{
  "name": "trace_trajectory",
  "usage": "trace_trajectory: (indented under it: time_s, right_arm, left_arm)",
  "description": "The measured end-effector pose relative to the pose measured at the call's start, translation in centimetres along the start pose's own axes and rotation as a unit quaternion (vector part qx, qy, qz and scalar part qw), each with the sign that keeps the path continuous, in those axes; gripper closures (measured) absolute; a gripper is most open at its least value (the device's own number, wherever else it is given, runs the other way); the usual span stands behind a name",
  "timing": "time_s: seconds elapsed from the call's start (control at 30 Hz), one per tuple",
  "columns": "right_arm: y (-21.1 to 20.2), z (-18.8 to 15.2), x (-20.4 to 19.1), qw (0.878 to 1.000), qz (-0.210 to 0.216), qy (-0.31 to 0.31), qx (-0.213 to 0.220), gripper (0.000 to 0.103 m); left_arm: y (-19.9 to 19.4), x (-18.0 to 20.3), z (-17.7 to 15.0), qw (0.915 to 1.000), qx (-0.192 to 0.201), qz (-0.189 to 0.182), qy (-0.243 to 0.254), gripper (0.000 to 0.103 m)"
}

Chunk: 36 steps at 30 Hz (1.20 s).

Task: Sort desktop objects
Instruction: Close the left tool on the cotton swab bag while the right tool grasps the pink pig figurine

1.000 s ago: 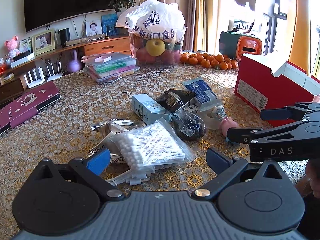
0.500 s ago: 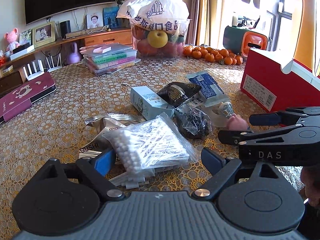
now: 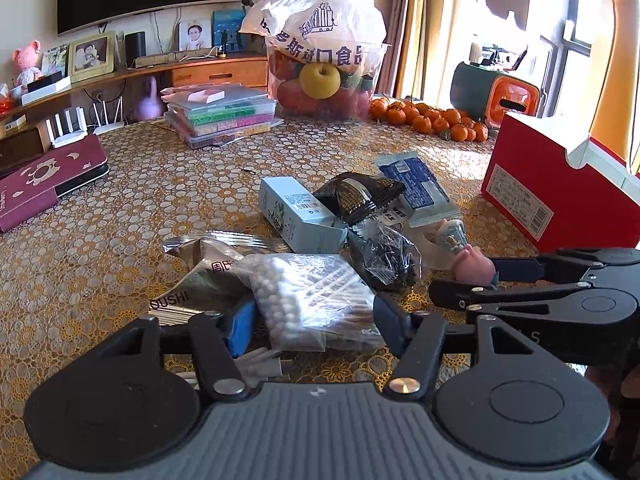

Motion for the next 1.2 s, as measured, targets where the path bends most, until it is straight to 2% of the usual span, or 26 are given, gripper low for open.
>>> trace_trajectory:
  time_s: [0.17,0.57,0.77,1.2]
  right_arm:
    - [-0.4,0.1,0.0,1.000,-0.003,0.002,0.006,0.053]
    - [-0.9,0.2,-0.5,1.000,-0.016,-0.013,0.012,0.068]
    - [-1.2,0.1,-0.6,1.000,-0.020,-0.010,0.010,0.069]
    - [-3.1,-0.6,-0.4,1.000,-0.017,-0.006,0.019,0.070]
  left_arm:
    - [-0.2,-0.3,0.3,0.9998,0.000,-0.011,-0.019,0.059]
    - [-0.5,-1.1,0.5,0.9982,0.001,-0.033,-0.049,0.068]
    - [-0.7,-1.2,0.4,0.9976,0.002,-0.038,-0.057,0.070]
    - [-2.1,-0.2,0.0,0.9983,0.016,-0.042,-0.036,0.079]
Point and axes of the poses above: each gripper's, at about its wrist camera, not at the fingertips, and y roughly the way its jaws point, x to its right, z to its top, the point moved 2 cm from there along y, roughly the way its jaws point, and after that the axes turned 15 degrees about -x, right-handed, at the moved point
